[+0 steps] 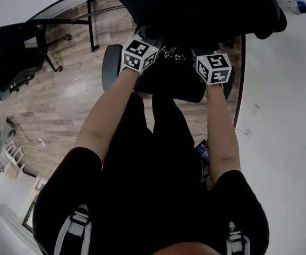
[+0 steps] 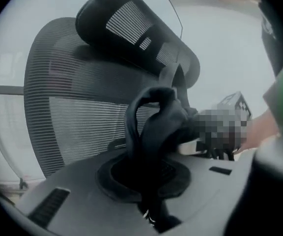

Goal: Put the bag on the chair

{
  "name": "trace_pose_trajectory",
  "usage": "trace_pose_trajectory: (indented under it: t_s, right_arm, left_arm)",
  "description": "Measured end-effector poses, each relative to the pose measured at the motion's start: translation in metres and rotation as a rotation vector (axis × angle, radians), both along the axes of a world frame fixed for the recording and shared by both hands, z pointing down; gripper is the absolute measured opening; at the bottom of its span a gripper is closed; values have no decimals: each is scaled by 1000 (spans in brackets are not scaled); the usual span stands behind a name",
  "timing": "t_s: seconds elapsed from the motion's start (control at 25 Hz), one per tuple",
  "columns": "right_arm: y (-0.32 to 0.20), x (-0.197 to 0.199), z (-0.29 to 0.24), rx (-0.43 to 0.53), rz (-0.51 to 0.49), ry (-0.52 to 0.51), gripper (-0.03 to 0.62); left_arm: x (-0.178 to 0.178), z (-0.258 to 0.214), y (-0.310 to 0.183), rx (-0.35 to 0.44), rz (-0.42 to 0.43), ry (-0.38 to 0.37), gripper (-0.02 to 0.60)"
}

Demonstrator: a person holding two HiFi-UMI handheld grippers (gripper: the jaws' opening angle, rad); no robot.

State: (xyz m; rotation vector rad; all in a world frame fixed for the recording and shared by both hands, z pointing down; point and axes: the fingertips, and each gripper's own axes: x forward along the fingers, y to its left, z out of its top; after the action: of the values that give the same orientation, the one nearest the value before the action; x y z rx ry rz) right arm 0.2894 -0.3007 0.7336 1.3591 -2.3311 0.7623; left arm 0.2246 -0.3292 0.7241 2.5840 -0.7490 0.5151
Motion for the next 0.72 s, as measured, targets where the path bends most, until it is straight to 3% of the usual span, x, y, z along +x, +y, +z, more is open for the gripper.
trace_pose_trajectory:
  t_s: [0.72]
  right_arm:
    - [-11,16,79,-129,59,-43,184]
  left_arm:
    - [-1,74,-9,-84,39,-85,32]
